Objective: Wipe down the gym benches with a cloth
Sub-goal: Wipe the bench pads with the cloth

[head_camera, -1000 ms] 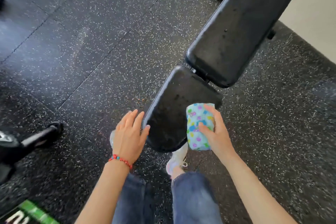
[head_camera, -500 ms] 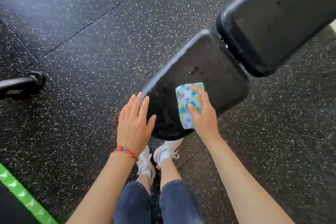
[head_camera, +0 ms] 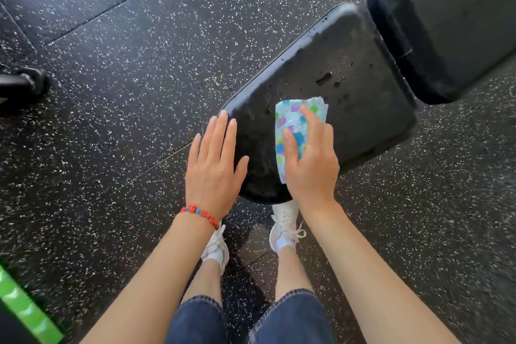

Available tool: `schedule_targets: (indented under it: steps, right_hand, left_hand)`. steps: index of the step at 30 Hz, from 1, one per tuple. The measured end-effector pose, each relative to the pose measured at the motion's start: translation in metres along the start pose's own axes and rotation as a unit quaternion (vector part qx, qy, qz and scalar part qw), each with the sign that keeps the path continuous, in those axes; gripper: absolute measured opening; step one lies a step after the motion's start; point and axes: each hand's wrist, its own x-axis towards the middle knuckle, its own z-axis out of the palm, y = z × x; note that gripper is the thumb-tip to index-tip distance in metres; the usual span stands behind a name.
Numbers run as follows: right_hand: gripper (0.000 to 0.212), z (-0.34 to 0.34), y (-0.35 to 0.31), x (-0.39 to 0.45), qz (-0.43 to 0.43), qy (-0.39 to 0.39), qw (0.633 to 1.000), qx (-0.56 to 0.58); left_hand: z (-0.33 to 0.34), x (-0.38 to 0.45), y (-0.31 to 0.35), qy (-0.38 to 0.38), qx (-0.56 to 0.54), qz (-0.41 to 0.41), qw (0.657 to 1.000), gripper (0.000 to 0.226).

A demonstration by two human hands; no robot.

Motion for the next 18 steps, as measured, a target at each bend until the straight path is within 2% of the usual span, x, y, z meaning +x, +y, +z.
schedule_targets:
  steps: [4, 9, 12, 16, 18]
  right_hand:
    - [0.038, 0.017, -0.006, 0.019, -0.158, -0.014, 0.985, -0.073]
    - [0.038, 0.011, 0.009, 0.036, -0.222, -0.005, 0.967, -0.124]
    - [0.038, 0.005, 0.018, 0.051, -0.185, 0.002, 0.974, -0.131]
    - [0.045, -0.015, 0.025, 0.088, 0.018, 0.023, 0.995, -0.094]
    - [0.046, -0.012, 0.023, 0.092, 0.045, 0.031, 0.994, -0.098]
  left_hand:
    - [0.001, -0.001, 0.001, 0.003, 0.002, -0.003, 1.000, 0.052]
    - [-0.002, 0.001, 0.006, 0.009, 0.005, -0.012, 1.000, 0.053]
    - [-0.001, 0.001, 0.010, 0.007, 0.010, -0.020, 1.000, 0.052]
    - [-0.003, 0.001, 0.015, 0.013, 0.022, -0.032, 0.999, 0.052]
    - [-0.003, 0.003, 0.017, 0.023, 0.026, -0.040, 0.999, 0.051]
